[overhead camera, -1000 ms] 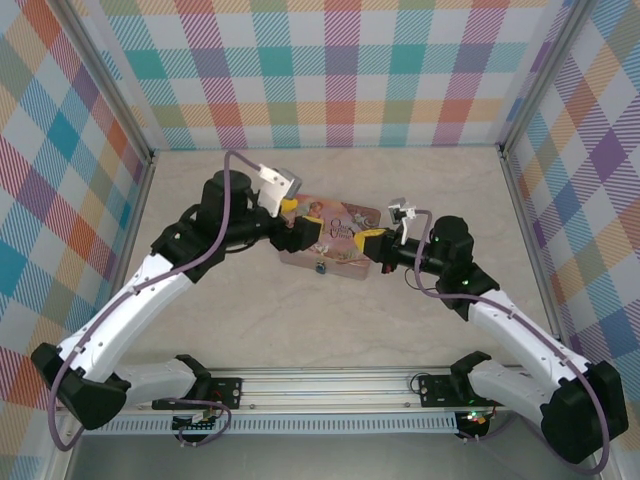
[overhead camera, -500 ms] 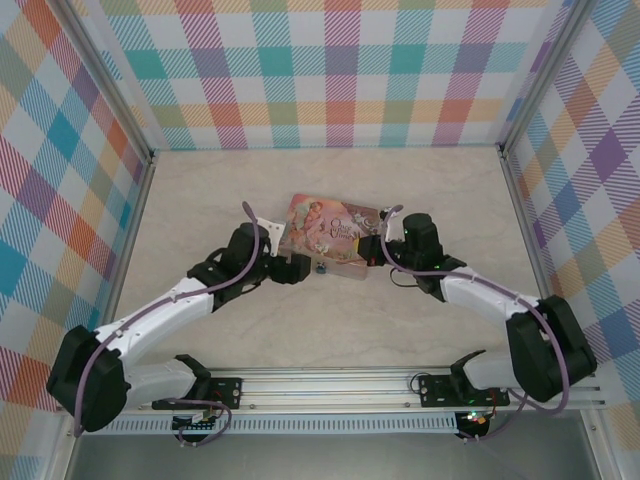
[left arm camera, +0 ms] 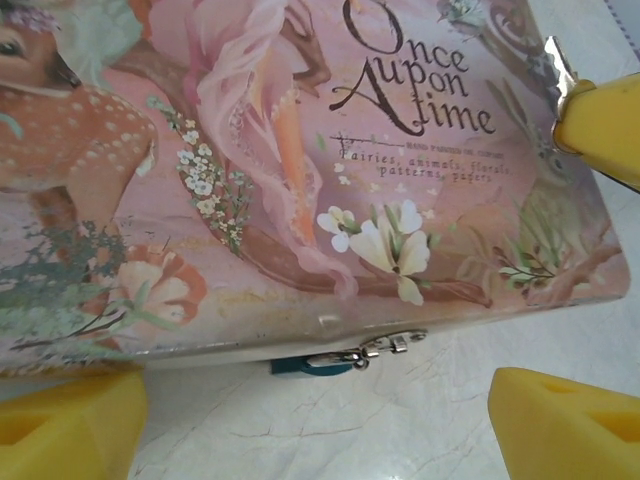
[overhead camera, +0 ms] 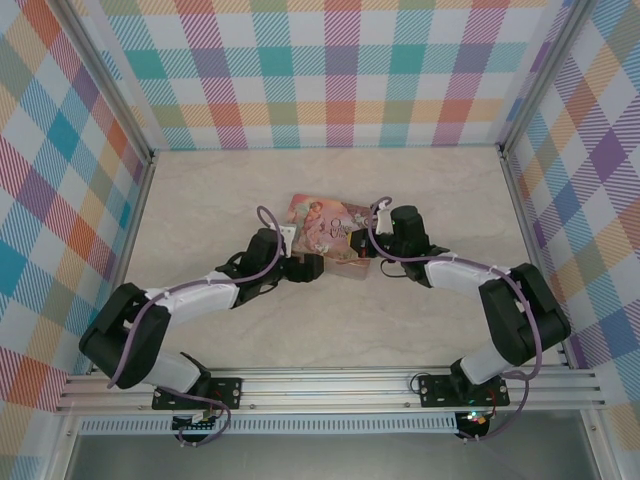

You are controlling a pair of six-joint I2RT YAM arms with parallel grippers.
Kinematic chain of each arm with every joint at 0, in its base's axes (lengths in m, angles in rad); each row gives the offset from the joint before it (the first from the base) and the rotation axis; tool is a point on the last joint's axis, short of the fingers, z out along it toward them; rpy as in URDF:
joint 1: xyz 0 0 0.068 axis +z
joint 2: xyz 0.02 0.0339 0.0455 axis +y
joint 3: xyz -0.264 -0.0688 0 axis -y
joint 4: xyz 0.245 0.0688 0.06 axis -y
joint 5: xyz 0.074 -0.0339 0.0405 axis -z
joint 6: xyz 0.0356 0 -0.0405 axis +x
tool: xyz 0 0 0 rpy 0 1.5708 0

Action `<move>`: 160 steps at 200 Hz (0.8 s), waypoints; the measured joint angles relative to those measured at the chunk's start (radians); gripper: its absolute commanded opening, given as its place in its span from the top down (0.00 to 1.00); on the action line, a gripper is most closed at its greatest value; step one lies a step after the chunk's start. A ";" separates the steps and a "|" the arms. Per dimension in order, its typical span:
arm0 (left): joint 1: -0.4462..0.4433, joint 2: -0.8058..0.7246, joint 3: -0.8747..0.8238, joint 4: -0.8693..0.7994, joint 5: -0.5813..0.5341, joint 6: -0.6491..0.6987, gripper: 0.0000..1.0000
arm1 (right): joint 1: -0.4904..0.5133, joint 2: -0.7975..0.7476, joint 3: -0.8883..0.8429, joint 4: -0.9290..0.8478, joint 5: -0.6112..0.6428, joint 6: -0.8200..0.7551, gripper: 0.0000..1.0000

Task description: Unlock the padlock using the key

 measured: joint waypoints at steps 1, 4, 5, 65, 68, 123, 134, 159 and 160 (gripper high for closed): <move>0.000 0.002 0.000 0.001 0.000 0.000 0.12 | 0.000 0.001 0.000 0.000 0.000 0.000 1.00; 0.000 0.007 0.000 0.005 0.000 -0.001 0.11 | -0.001 0.002 0.000 0.001 0.000 0.000 1.00; 0.000 0.008 0.000 0.006 0.000 -0.002 0.11 | -0.002 0.002 0.000 0.001 0.000 0.000 1.00; 0.018 0.063 0.012 0.029 -0.012 -0.003 0.11 | -0.004 0.004 -0.011 0.003 0.003 0.007 0.99; 0.020 0.064 0.014 0.030 -0.012 -0.002 0.11 | -0.004 0.004 -0.013 0.003 0.004 0.007 0.99; 0.068 0.077 0.043 0.040 0.009 0.024 0.14 | -0.004 0.004 -0.027 0.002 0.009 0.007 0.99; 0.071 0.078 0.043 0.040 0.021 0.027 0.17 | -0.004 0.004 -0.027 0.002 0.009 0.007 0.99; 0.073 0.081 0.040 0.052 0.060 0.034 0.20 | -0.004 0.005 -0.027 0.002 0.009 0.008 0.99; 0.073 0.081 0.039 0.053 0.061 0.035 0.21 | -0.004 0.005 -0.027 0.002 0.009 0.008 0.99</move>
